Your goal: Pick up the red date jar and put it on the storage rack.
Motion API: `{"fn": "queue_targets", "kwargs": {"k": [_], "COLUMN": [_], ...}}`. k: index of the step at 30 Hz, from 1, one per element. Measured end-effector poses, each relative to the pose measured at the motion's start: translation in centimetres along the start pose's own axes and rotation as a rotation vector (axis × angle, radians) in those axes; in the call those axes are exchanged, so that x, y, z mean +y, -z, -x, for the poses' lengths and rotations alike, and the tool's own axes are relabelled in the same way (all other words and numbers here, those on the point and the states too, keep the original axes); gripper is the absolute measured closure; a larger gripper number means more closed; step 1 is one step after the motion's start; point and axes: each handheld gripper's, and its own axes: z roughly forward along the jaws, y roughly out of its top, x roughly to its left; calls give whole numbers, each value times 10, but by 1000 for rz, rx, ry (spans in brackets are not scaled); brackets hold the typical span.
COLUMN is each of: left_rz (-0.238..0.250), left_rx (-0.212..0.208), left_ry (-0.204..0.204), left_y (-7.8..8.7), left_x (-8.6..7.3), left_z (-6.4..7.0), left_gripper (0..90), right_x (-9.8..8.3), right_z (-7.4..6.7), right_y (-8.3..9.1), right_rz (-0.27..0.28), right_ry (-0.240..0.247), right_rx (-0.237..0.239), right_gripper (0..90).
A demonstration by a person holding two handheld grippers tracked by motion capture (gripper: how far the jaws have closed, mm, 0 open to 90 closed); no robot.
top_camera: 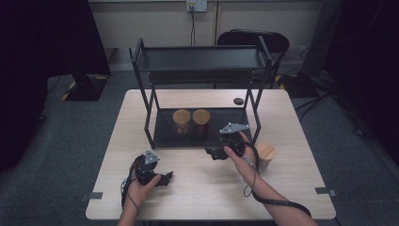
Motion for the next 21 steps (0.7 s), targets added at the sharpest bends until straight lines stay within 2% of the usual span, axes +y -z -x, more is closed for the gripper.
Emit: {"fn": "queue_targets", "kwargs": {"k": [8, 21], "left_rz": [0, 0], "left_rx": [0, 0], "left_ry": [0, 0], "left_y": [0, 0], "left_x": [0, 0], "left_z": [0, 0], "left_gripper": [3, 3], "right_x": [-7, -23], "right_z": [-4, -9], "right_y": [12, 22], "right_rz": [9, -5], "right_ry": [20, 35], "right_rx": [18, 48], "right_gripper": [36, 36]}}
